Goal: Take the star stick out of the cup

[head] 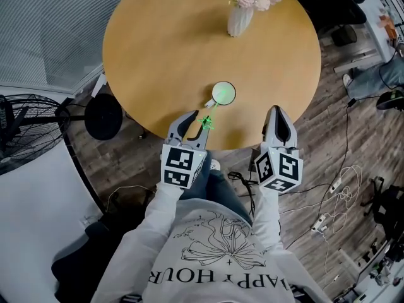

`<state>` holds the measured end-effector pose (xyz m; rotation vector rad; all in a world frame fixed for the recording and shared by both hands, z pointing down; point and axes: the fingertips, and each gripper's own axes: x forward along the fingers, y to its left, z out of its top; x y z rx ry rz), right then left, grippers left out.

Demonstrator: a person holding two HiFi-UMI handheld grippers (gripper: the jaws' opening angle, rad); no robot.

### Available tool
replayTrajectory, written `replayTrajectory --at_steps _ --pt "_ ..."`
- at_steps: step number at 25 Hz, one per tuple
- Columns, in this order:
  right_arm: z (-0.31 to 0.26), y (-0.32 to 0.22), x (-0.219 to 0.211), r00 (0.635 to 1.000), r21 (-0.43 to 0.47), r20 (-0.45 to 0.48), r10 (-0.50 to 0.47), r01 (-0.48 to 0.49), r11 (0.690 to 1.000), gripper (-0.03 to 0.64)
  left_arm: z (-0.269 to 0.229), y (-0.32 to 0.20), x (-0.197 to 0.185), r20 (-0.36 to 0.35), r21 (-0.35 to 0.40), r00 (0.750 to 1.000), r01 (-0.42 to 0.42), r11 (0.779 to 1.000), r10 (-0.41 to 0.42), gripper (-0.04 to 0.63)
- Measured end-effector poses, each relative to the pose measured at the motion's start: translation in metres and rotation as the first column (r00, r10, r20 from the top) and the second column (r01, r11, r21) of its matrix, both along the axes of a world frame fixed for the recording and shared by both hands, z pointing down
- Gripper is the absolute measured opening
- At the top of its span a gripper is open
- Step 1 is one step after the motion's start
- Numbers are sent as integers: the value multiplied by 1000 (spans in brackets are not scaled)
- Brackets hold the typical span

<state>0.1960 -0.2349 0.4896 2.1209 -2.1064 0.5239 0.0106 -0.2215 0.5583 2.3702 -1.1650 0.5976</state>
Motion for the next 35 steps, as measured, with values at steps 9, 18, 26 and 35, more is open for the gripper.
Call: replayTrajectory --at_steps 9,18,26,35 --pt "6 -7 1 1000 -14 -2 1 -1 1000 11 -1 -3 14 -23 -4 999 -46 999 46 106" --pt "9 -7 4 1000 -18 1 3 -3 1000 11 6 5 24 -4 -14 996 -85 996 85 106" --pt "14 -7 9 1000 -23 7 10 -10 1000 11 6 7 34 -8 -2 994 -112 994 112 106" --pt "13 -5 13 1000 -21 14 13 -12 1000 11 -2 3 39 -14 32 995 -96 995 97 106"
